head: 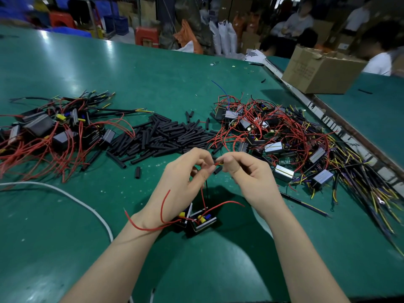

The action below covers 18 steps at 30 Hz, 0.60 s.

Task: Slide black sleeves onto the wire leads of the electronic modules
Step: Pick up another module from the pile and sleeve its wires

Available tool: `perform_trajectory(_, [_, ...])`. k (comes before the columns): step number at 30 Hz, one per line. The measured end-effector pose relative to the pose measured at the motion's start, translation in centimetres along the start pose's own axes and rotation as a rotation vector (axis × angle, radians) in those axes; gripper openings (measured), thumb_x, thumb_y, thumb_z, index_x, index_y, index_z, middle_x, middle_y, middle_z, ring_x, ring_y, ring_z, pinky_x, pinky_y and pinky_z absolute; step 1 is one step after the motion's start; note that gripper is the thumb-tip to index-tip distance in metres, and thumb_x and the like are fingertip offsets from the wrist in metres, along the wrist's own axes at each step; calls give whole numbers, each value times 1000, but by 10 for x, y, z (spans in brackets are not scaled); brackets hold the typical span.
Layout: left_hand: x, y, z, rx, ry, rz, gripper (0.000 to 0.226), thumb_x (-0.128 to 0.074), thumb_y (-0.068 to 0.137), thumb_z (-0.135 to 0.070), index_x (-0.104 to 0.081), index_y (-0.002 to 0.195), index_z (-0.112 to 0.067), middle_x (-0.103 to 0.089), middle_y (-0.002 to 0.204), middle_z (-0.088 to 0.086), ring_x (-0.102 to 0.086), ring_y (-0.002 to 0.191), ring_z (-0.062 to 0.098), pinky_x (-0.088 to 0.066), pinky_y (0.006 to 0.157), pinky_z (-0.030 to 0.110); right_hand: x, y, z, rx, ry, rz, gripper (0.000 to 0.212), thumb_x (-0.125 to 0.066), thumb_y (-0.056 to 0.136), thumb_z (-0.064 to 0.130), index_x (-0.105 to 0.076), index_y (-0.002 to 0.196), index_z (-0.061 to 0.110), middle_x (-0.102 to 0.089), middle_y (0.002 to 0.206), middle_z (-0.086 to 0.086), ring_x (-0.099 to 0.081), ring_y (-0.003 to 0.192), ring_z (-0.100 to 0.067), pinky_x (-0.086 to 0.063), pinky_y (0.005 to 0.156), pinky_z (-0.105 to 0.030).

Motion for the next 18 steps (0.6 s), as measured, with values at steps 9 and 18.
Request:
perform_trajectory(9, [-2,3,18,235,-144,61,13,-64,89,-18,-63,86,-30,-67,71,-15,-59,56,3,-48,64,18,1,0,3,25,-25,-4,15,-64,81,32,-73,83,20,-65,80,1,-56,76,-3,-41,77,-18])
perform_trajectory(18, [-13,-5,36,728,-691,182,30,-33,102,-35,-59,103,-21,-75,80,3,-68,62,8,-40,46,10,3,0,4,129,-160,-67,13,-60,85,31,-70,84,23,-65,81,3,-56,76,-5,-41,76,-15])
Point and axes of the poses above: each hand's wrist, its own y-axis towards the middle knuckle, its own x-axis out of the back of the hand, z = x × y, the point moved 6 cm from there along y, towards the middle knuckle
